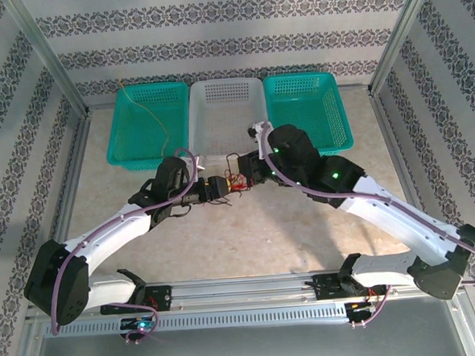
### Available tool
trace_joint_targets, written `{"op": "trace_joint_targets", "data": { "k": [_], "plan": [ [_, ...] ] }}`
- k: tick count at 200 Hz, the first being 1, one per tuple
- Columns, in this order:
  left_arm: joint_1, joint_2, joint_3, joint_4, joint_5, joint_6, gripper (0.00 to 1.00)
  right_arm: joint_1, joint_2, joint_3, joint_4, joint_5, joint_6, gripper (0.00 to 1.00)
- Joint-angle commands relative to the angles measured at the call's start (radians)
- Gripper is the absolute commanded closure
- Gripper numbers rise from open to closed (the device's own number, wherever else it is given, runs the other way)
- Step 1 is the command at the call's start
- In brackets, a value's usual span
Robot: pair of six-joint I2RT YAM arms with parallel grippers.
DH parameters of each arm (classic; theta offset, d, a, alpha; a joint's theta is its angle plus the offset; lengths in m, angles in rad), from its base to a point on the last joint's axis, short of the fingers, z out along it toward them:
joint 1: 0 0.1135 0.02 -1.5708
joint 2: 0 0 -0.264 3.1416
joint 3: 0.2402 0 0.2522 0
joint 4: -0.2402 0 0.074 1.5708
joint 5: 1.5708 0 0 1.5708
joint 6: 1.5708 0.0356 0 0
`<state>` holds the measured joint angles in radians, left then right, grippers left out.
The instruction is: Untangle the cables
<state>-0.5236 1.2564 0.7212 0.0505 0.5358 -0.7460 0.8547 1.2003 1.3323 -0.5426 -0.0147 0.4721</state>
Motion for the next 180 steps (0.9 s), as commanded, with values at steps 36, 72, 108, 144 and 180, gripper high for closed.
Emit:
{"op": "trace_joint_targets", "data": {
  "k": [36,72,108,144,180],
  "plan": [
    [-0.026,-0.055,0.073,0.122,0.015,-0.009,0.28,0.003,-0.076,0.159,0.015,0.014,-0.047,1.00],
    [-0.026,-0.020,0.065,0.138,0.024,-0.023,0.28,0.003,-0.094,0.263,0.001,0.024,-0.063,1.00],
    [-0.026,0.000,0.028,0.147,0.021,-0.035,0.29,0.001,-0.108,0.377,-0.024,0.086,-0.123,1.00],
    [-0.030,0.041,0.008,0.170,0.020,-0.063,0.30,-0.007,-0.102,0.467,-0.043,0.143,-0.187,1.00],
    [-0.039,0.061,-0.011,0.201,0.003,-0.092,0.32,-0.054,-0.100,0.471,-0.071,0.190,-0.188,1.00]
  ]
}}
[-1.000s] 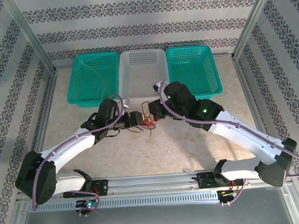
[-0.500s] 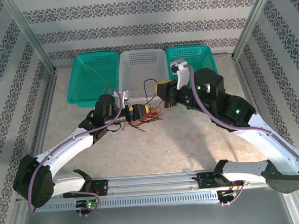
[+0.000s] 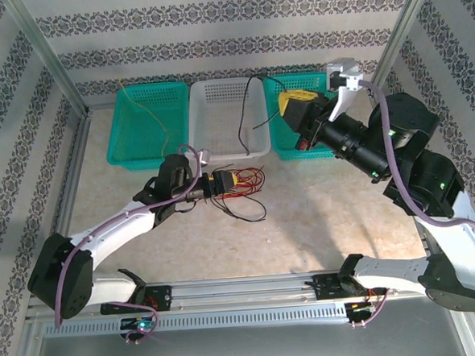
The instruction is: Untangle the cables
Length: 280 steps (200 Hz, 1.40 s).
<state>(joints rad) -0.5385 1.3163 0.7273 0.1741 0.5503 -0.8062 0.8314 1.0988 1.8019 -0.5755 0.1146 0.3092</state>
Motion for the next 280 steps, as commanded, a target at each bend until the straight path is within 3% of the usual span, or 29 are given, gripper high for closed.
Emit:
{"op": "trace_joint_targets", "data": {
  "k": [1,39,85,145,209,226,234,259,280],
  "plan": [
    [-0.024,0.001,-0.018,0.077,-0.012,-0.031,0.32,-0.032,0.001,0.001,-0.039,0.060,-0.025,1.00],
    [-0.026,-0.020,-0.012,-0.073,-0.145,0.009,0.33,-0.164,0.026,-0.008,-0.162,0.090,0.038,1.00],
    [-0.026,-0.060,-0.023,-0.117,-0.184,0.029,0.35,-0.512,0.086,-0.016,-0.236,-0.192,0.158,1.00],
    [-0.026,-0.107,0.013,-0.204,-0.249,0.057,0.34,-0.807,0.304,0.142,-0.300,-0.303,0.135,1.00],
    [-0.027,-0.178,-0.012,-0.249,-0.303,0.058,0.33,-0.870,0.582,0.303,-0.310,-0.346,0.114,1.00],
    [-0.026,-0.182,-0.011,-0.266,-0.309,0.064,0.32,-0.870,0.634,0.345,-0.351,-0.331,0.115,0.72],
    [-0.026,-0.181,-0.008,-0.277,-0.311,0.068,0.32,-0.870,0.642,0.343,-0.364,-0.332,0.117,0.65],
    [-0.026,-0.174,0.003,-0.301,-0.321,0.090,0.31,-0.847,0.569,0.203,-0.302,-0.326,0.131,0.55],
    [-0.025,-0.146,0.030,-0.349,-0.349,0.124,0.31,-0.793,0.475,0.060,-0.264,-0.276,0.116,0.52]
  ]
}}
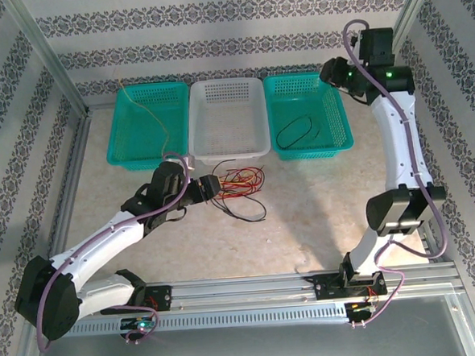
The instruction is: Untangle the cables
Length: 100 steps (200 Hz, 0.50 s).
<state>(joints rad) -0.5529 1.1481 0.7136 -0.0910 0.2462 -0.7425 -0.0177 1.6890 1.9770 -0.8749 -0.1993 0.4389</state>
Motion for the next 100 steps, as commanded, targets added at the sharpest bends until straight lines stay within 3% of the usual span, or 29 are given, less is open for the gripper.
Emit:
{"op": "trace_joint_targets", "data": {
  "k": [1,62,100],
  "plan": [
    [-0.011,0.025,0.046,-0.087,-0.047,0.062,0.31,0.059,-0.120,-0.122,0.036,0.041,-0.016,0.52],
    [-0.010,0.249,0.154,-0.170,-0.064,0.141,0.35,0.385,-0.398,-0.701,0.223,0.102,0.028,0.45],
    [-0.011,0.363,0.181,-0.154,-0.127,0.183,0.25,0.517,-0.445,-0.900,0.278,0.098,0.108,0.45]
  ]
}}
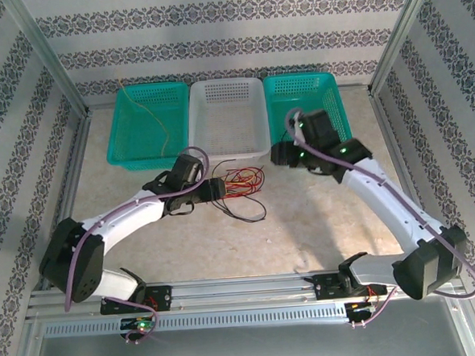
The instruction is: Untangle the cables
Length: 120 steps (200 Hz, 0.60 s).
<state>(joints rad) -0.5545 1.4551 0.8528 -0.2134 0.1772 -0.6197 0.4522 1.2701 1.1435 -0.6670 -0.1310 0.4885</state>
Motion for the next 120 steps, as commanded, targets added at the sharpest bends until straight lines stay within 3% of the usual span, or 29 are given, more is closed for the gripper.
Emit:
{"op": "trace_joint_targets", "data": {
  "k": [1,65,120],
  "plan": [
    [-0.010,0.059,0.043,-0.033,-0.059,0.062,0.25,0.049,-0.028,-0.068,0.070,0.032,0.059,0.45],
    [-0.010,0.237,0.147,-0.044,-0.167,0.146,0.34,0.077,-0.044,-0.083,0.079,0.040,0.087,0.47],
    [-0.026,0.297,0.177,-0.079,-0.075,0.172,0.66,0.077,-0.074,-0.049,0.069,0.050,0.099,0.50]
  ]
}}
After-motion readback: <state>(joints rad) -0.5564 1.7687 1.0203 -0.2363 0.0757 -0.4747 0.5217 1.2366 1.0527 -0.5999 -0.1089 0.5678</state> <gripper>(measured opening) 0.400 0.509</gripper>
